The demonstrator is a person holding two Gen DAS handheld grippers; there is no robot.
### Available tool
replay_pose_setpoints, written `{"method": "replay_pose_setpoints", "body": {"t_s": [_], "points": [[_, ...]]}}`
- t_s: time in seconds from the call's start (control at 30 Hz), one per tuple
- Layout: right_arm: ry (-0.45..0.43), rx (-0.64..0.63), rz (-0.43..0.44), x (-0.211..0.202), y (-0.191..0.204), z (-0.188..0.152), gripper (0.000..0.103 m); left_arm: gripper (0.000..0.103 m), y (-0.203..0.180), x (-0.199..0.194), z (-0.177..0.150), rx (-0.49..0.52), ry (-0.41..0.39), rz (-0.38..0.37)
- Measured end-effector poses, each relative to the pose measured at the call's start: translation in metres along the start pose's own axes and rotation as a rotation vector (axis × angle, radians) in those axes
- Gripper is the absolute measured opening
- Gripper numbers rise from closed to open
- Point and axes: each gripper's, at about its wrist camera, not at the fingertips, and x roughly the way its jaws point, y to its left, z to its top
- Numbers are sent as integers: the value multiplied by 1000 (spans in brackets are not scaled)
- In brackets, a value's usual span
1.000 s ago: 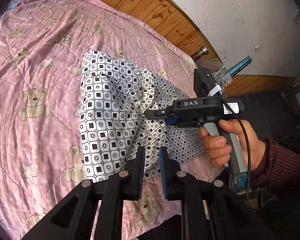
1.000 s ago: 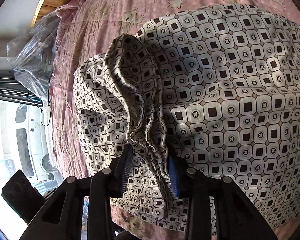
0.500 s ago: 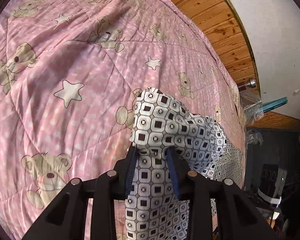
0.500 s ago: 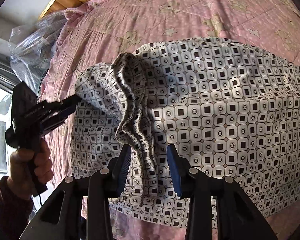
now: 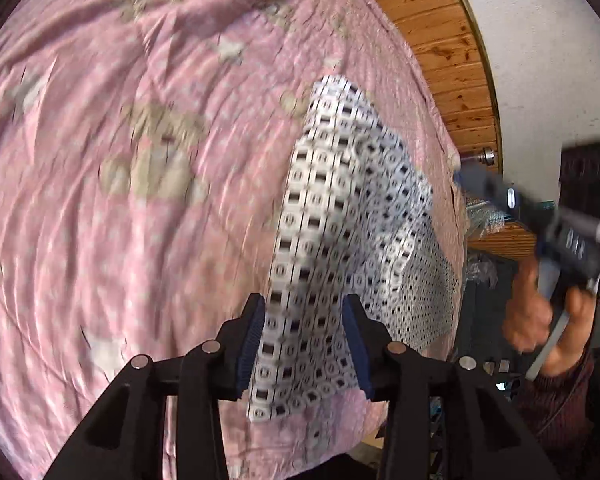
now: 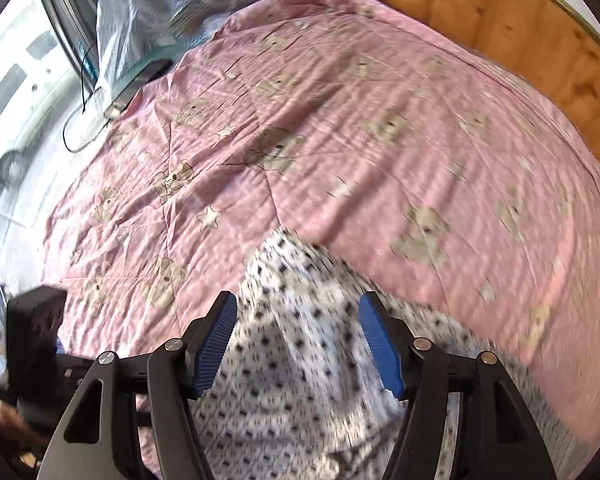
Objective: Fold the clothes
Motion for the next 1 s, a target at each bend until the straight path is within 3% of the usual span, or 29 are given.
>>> {"method": "replay_pose_setpoints", "body": {"t_s": [0.1, 0.13, 0.2, 0.23, 0.27, 0.37, 0.4, 0.47, 0.57, 0.63, 0.7, 0.83, 0.93, 0.97, 1.0], "points": [[139, -86, -10, 47, 7, 5, 61, 42, 0, 8, -23, -4, 16, -11], [200, -112, -35, 63, 5, 3, 30, 42, 0, 11, -28, -9, 15, -10], [209, -110, -25, 61, -5, 6, 12, 40, 1, 17, -36, 3, 9, -10], [200, -94, -17, 55, -11, 10, 9, 20, -1, 19, -40, 30, -1, 15], [182, -78, -15, 49, -16, 13, 7, 8, -3, 24, -44, 56, 8, 38], [139, -56, -53, 52, -19, 18, 6, 5, 2, 27, -49, 41, 2, 17], [108, -16, -22, 51, -22, 19, 8, 5, 2, 27, -47, 41, 7, 19], [4, 107, 14, 35, -40, 20, 20, 4, 1, 28, -42, 53, 20, 31], [-180, 290, -34, -21, -74, 2, 30, 4, -5, 26, -41, 90, 31, 64], [-247, 318, -69, -55, -77, -22, 31, 4, -7, 21, -41, 98, 28, 74], [-210, 308, -40, -66, -70, -55, 31, 5, -7, 11, -39, 103, 16, 78], [-52, 280, 14, -39, -35, -148, 31, 10, -11, -20, -36, 128, -48, 106], [24, 349, -31, -10, -37, -202, 31, 12, -36, -34, -21, 212, -95, 105], [56, 365, -83, 0, -42, -215, 27, 13, -46, -31, -17, 247, -88, 87], [24, 383, -89, -3, -48, -223, 22, 14, -57, -21, -11, 280, -73, 74]]}}
